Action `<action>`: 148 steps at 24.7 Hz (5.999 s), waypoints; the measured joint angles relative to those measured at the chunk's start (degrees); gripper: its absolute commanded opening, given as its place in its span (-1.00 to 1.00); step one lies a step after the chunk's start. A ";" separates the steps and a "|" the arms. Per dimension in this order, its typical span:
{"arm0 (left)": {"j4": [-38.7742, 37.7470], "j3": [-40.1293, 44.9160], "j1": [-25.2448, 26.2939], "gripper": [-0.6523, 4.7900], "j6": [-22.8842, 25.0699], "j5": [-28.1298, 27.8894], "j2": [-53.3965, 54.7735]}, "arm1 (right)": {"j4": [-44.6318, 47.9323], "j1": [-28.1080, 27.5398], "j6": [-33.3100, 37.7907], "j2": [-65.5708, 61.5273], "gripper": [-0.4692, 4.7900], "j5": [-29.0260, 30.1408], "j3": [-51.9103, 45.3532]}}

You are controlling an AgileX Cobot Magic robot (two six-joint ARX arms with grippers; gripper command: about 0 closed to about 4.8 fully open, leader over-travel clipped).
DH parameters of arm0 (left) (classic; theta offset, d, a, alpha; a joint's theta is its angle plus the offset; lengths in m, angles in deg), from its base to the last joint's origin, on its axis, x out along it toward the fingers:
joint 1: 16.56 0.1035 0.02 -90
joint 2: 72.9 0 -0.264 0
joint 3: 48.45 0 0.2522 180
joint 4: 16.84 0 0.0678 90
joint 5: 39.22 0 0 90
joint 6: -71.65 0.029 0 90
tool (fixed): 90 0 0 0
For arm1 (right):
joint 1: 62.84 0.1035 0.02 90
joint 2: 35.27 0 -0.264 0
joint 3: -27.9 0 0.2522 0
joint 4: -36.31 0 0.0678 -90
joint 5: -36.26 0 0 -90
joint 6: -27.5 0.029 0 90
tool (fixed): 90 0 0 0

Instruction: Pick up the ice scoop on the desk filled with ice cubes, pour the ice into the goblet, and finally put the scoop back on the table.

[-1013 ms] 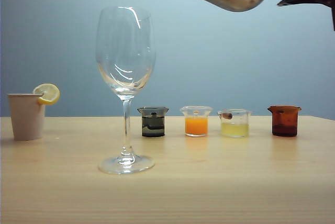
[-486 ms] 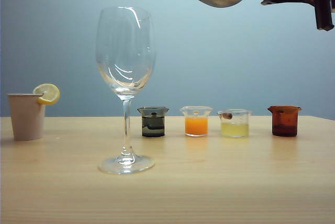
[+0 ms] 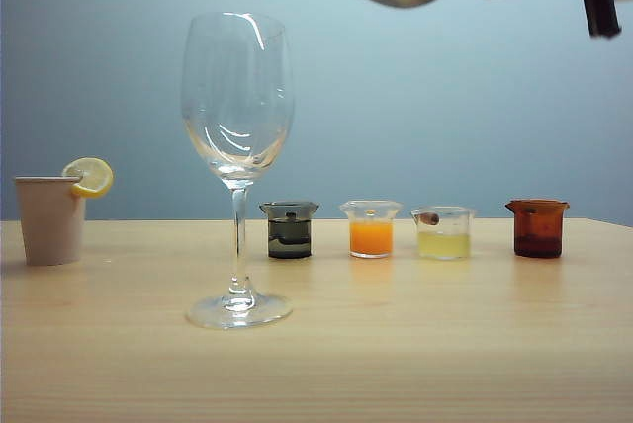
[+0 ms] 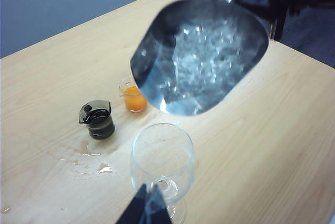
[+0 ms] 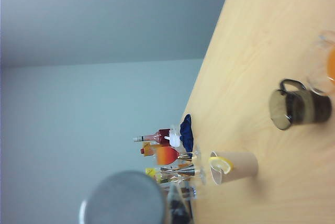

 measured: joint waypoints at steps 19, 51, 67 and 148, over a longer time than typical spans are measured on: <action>0.00 0.00 -0.02 -0.78 0.00 0.00 0.00 | -7.89 0.00 -4.39 0.00 -0.84 -1.46 4.33; 0.00 0.00 -0.02 -0.78 0.00 0.00 -0.02 | -9.79 3.10 -9.55 -0.09 -0.84 -6.05 4.31; 0.00 0.00 -0.02 -0.78 0.00 0.00 -0.02 | -9.77 3.39 -10.91 -0.11 -0.84 -7.41 4.31; -0.81 0.00 -0.02 -0.78 0.02 0.00 0.02 | -8.48 6.23 -19.74 -0.13 -0.84 -11.43 6.49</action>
